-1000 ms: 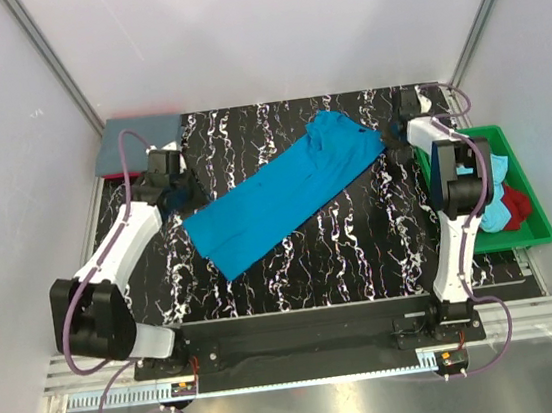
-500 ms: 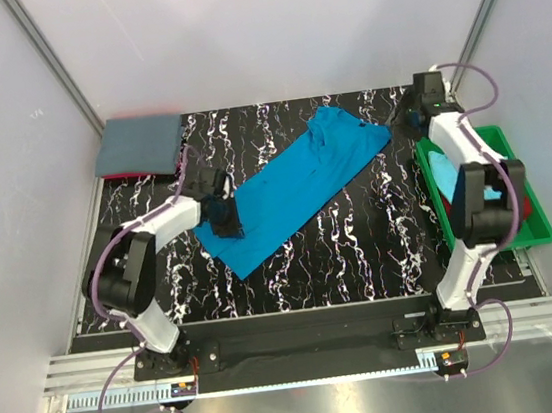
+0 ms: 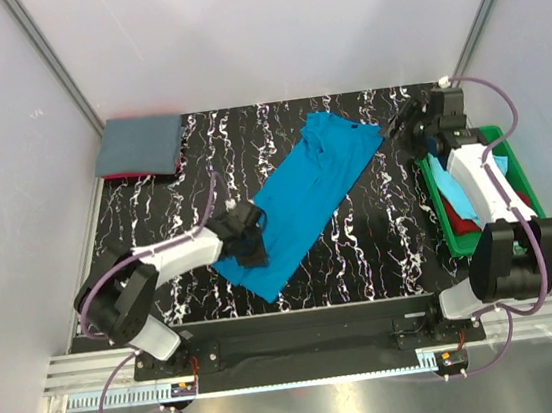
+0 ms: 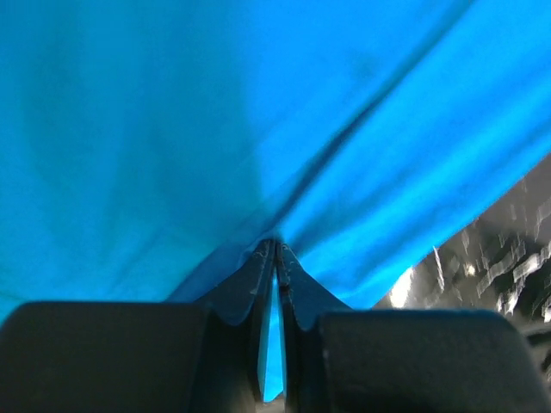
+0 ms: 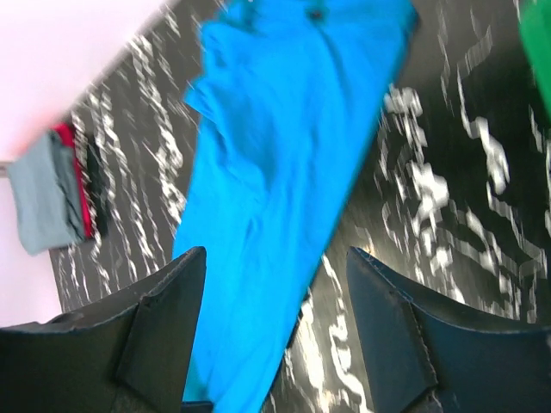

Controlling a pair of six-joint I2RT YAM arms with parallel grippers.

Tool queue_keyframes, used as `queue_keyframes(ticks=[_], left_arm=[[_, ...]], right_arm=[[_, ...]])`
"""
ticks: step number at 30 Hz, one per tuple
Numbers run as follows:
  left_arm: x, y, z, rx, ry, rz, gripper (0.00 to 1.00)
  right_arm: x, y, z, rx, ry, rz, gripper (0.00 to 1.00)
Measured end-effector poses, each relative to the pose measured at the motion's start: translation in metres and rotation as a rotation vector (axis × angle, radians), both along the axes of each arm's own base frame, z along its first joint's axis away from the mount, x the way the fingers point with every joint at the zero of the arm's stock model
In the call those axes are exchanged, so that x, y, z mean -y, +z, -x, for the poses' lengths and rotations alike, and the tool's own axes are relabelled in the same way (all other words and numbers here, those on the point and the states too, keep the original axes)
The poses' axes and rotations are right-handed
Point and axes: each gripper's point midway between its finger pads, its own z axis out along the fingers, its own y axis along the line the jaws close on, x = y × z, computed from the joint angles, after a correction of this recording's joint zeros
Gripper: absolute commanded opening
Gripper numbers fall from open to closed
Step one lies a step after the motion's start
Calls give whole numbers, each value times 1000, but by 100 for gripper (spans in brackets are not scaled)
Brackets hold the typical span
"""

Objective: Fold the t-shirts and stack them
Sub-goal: Fold the tshirt

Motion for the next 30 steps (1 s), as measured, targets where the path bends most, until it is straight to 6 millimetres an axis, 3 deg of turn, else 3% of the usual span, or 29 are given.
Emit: queue_keyframes(ticks=[5,9,11,13,16,18,21,22,25,27,28,30], left_arm=[[40,5,53,-35,-53,23,18],[41,19,72,-30,-55,6,23],[38,37,66,8,-65,1,31],[39,59,51,61,-80,15,31],[32,95,10,165,-82,47,31],[12,104,-15,213,-68,32,31],[-22,96,-33,213,-57,-42,30],[-32,89,-35,191,-65,-74,24],[-49,67,-36,124,-82,-139,20],[-58,53,-36,75,-86,-167,25],[-61,48,-35,59,-86,-174,33],[-72,37,-32,22,-79,-194,34]], right_arm=[[-8,-32,20,-85,10,-50,71],[-17,-45,22,-112,35,-106,70],[-21,-52,17,-122,43,-126,70],[-24,-61,13,-136,52,-147,69],[-29,-83,11,-174,63,-180,68],[-30,-98,13,-206,61,-189,63],[-28,-119,5,-246,52,-182,60],[-27,-126,-1,-257,48,-179,59],[-22,-145,-26,-276,32,-166,59],[-20,-156,-41,-280,25,-160,59],[-20,-160,-46,-284,25,-161,59],[-19,-167,-55,-287,24,-161,59]])
